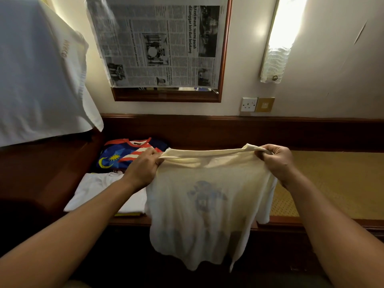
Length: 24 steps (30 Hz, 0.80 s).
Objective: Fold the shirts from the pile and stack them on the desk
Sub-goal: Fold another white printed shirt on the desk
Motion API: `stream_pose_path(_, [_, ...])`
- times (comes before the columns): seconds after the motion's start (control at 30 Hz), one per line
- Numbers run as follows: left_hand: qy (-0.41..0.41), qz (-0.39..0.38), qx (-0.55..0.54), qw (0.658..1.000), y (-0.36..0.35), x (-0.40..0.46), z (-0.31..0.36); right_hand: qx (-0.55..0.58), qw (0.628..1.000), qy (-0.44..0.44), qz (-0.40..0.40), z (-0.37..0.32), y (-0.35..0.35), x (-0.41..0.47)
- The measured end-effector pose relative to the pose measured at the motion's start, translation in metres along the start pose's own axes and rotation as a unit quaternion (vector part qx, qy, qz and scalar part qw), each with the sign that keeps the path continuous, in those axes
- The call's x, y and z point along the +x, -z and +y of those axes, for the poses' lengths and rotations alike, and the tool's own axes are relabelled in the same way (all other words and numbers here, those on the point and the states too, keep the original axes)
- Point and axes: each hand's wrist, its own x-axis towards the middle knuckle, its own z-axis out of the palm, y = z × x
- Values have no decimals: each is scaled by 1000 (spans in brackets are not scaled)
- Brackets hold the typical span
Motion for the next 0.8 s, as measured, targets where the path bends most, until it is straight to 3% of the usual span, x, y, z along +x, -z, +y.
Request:
stream_pose_path(0.1, [155, -8, -131, 979, 3, 13, 9, 3, 997, -17, -71, -8, 8, 2])
stream_pose_path(0.23, [296, -11, -384, 875, 11, 23, 31, -20, 993, -21, -112, -4, 11, 4])
stream_pose_path(0.3, [355, 26, -443, 823, 12, 30, 38, -22, 995, -12, -91, 2, 7, 4])
stream_pose_path(0.33, [369, 42, -440, 817, 12, 32, 40, -27, 997, -8, -73, 5, 6, 6])
stream_pose_path(0.37, [357, 51, -406, 840, 13, 33, 42, -33, 998, -1, -53, 8, 5, 7])
stream_pose_path(0.4, [304, 42, -325, 894, 14, 33, 42, -39, 999, 4, -31, 12, 6, 9])
stream_pose_path(0.43, [214, 18, -198, 956, 17, 31, 42, -47, 999, 11, -12, 15, 8, 12])
stream_pose_path(0.47, [111, -9, -57, 992, 20, 29, 42, -64, 998, 16, 5, 19, 12, 16])
stream_pose_path(0.5, [23, -34, 56, 998, 24, 27, 45, -97, 995, 24, 16, 21, 18, 19])
stream_pose_path(0.57, [-44, -83, 164, 982, 26, 29, 46, -184, 982, 41, 19, 23, 27, 23])
stream_pose_path(0.67, [-4, -124, 184, 975, 11, 37, 31, -257, 963, 77, 13, 30, 28, 29])
stream_pose_path(0.8, [108, -108, 156, 976, -23, 34, 9, -282, 953, 84, 70, 49, 16, 36])
